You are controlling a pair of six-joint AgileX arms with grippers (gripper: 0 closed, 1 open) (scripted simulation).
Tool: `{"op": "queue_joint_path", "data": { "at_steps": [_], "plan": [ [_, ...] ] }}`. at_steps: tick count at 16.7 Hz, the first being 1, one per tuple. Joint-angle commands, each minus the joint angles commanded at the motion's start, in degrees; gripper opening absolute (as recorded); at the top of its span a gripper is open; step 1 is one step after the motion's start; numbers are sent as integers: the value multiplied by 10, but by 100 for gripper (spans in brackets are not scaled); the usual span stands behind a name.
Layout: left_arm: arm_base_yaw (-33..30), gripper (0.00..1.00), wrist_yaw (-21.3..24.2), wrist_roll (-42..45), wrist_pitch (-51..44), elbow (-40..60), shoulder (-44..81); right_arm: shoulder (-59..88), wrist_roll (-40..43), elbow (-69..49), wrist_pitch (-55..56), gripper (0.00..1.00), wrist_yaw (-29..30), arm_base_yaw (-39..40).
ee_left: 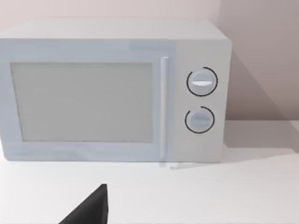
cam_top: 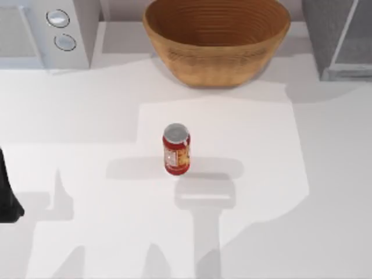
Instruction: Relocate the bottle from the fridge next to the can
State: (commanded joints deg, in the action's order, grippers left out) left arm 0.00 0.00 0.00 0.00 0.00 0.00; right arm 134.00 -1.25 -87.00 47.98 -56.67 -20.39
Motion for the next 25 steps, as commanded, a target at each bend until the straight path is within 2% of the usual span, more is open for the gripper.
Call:
{"op": "queue_joint_path", "data": {
  "at_steps": [9, 15, 19, 25],
  "plan": [
    [0, 100, 0, 0, 0, 0, 0, -38, -1, -19, -57, 0, -1, 0],
    [0, 100, 0, 0, 0, 0, 0, -42, -2, -8, -52, 0, -2, -4],
    [0, 100, 0, 0, 0, 0, 0, -97, -3, 77, -18, 0, -16, -22],
    [0, 100, 0, 0, 0, 0, 0, -218, -7, 287, 61, 0, -58, -57]
  ]
}}
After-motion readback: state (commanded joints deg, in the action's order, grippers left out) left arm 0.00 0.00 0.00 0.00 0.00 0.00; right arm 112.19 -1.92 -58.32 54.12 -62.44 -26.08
